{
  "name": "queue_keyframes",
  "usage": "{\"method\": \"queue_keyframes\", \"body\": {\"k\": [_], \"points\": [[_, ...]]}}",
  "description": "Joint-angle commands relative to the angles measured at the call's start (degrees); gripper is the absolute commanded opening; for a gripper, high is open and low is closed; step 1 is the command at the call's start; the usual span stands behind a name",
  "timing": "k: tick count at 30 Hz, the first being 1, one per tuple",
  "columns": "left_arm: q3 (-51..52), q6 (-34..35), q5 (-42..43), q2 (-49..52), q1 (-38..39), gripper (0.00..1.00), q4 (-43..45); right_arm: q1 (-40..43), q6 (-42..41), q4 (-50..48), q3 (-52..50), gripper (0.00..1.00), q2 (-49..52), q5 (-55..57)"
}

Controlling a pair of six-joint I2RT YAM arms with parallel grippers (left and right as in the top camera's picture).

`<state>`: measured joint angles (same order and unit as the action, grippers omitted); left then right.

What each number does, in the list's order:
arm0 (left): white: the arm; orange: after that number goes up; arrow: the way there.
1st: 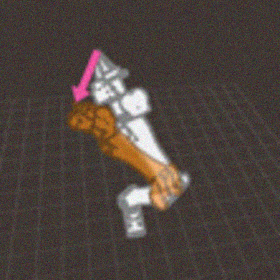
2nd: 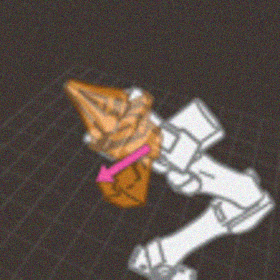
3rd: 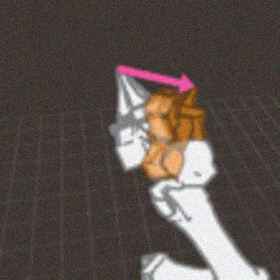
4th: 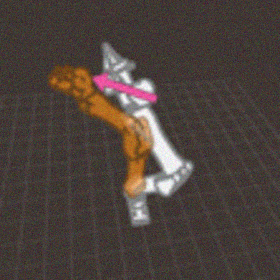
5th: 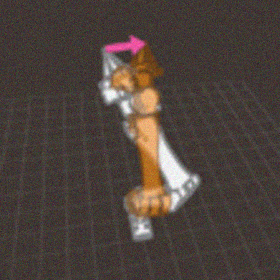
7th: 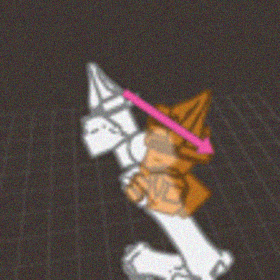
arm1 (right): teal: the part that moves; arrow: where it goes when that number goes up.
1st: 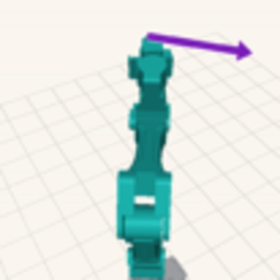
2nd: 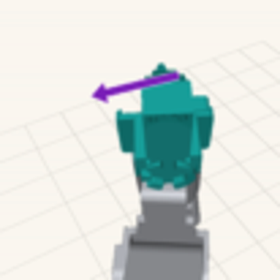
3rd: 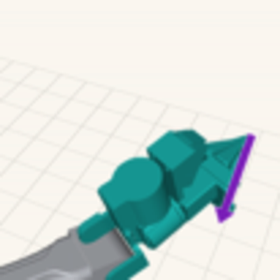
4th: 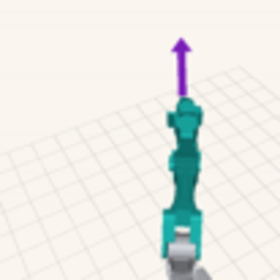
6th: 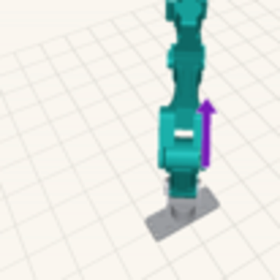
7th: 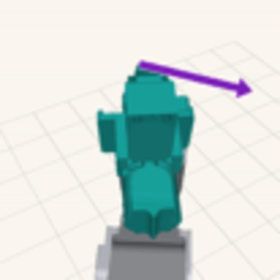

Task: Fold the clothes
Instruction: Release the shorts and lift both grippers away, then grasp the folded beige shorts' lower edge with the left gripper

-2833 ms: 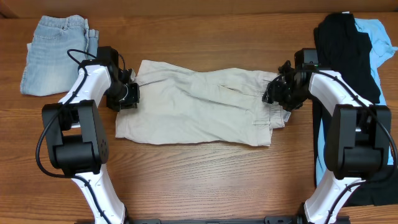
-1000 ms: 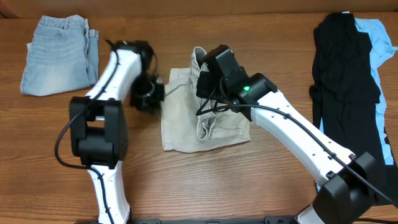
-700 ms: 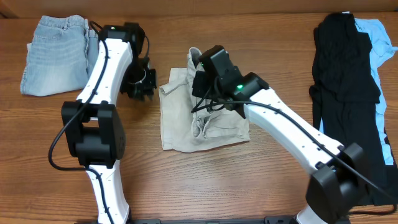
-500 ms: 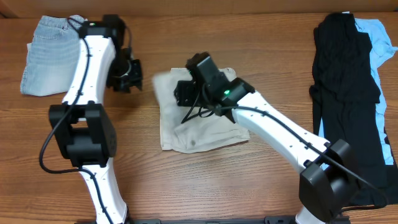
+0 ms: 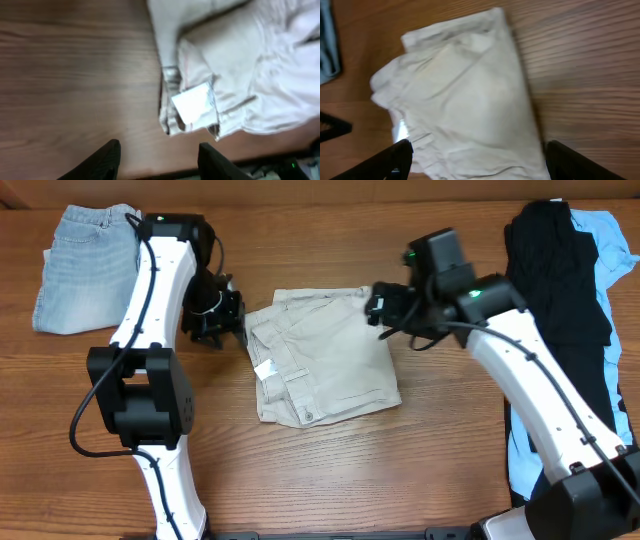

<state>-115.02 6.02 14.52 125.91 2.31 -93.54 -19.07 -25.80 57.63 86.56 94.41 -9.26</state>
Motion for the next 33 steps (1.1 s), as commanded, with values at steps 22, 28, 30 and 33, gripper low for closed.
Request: {"method": "queue_keyframes", "body": {"k": [22,28,30,33], "points": [[25.0,20.2,-10.19,-22.75,14.64,0.85,19.8,6.36,8.44,5.03,-1.11,1.0,-0.42,5.4],[41.16,19.71,-8.72,-27.08,14.6,0.86,37.33,6.36,9.84,5.14,-1.11,1.0,-0.42,5.35],[43.43,19.02,-9.01,-26.93,14.45,0.86,40.72,6.36,10.91,5.55,-1.11,1.0,-0.42,5.33],[46.75,19.06,-8.92,-26.93,13.73,0.88,46.6,6.36,11.08,6.21,-1.11,1.0,-0.42,5.38]]}}
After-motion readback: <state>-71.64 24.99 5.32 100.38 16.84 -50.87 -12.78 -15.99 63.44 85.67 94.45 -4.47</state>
